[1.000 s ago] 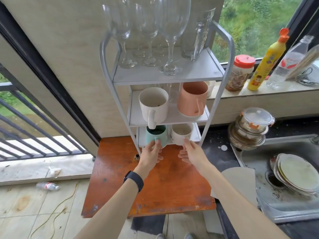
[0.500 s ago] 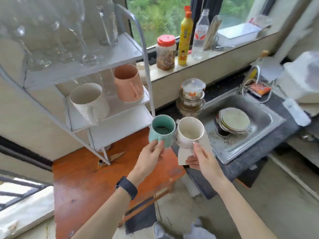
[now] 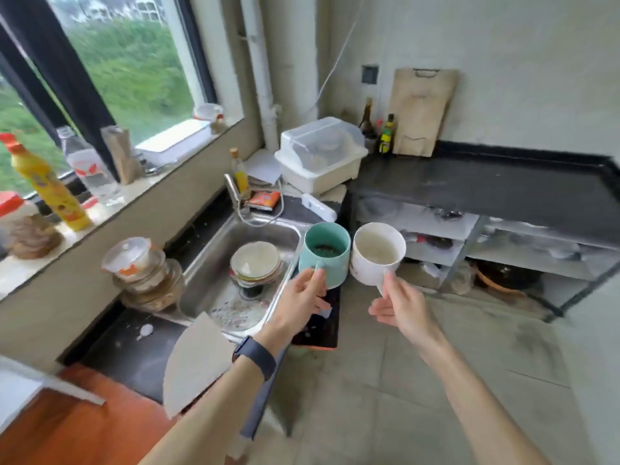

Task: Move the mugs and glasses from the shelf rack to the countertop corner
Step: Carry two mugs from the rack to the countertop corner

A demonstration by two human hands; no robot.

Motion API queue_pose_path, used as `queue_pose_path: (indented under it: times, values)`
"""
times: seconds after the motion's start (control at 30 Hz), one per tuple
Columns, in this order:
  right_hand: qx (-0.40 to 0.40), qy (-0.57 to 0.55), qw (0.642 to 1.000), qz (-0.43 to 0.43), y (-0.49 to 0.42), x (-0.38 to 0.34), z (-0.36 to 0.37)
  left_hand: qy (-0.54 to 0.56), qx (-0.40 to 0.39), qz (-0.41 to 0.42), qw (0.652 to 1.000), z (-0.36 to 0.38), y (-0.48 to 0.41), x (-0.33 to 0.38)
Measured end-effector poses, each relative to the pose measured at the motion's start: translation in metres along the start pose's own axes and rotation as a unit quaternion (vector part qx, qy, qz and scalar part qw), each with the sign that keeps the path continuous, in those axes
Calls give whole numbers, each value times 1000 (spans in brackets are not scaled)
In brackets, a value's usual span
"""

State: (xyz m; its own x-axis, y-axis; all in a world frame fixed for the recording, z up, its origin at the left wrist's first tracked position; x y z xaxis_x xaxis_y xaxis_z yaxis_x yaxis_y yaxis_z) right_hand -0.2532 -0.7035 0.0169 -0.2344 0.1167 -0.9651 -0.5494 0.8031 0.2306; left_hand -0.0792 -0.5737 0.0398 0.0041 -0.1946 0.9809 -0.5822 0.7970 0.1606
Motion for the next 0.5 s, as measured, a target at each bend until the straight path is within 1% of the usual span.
queue_pose_path:
  times: [0.13,0.27,0.4,0.5]
  values:
    - [68,7,998,-12,-18,-7,-120,-2,-62,6,998,115,-43,27]
    - [129,4,992,-19,-33,-12,-220,-9,-120,15,993,217,-75,54]
    - [185,-6,983,-21,-51,-16,-301,0,-165,24,986,303,-107,82]
    - [214,-2,977,-23,-72,-22,-352,-15,-189,21,982,359,-135,95]
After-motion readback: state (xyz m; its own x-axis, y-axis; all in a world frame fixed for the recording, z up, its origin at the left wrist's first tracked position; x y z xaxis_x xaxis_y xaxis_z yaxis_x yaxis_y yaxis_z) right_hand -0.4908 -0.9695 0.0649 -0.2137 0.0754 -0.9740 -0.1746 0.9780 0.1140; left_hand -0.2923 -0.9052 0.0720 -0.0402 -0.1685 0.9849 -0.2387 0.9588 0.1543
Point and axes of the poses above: each hand's wrist, its own y-axis away from the middle knuckle, its own z-axis out of the palm, x = y × z, the point moved 10 cm from there along -y, towards the middle knuckle
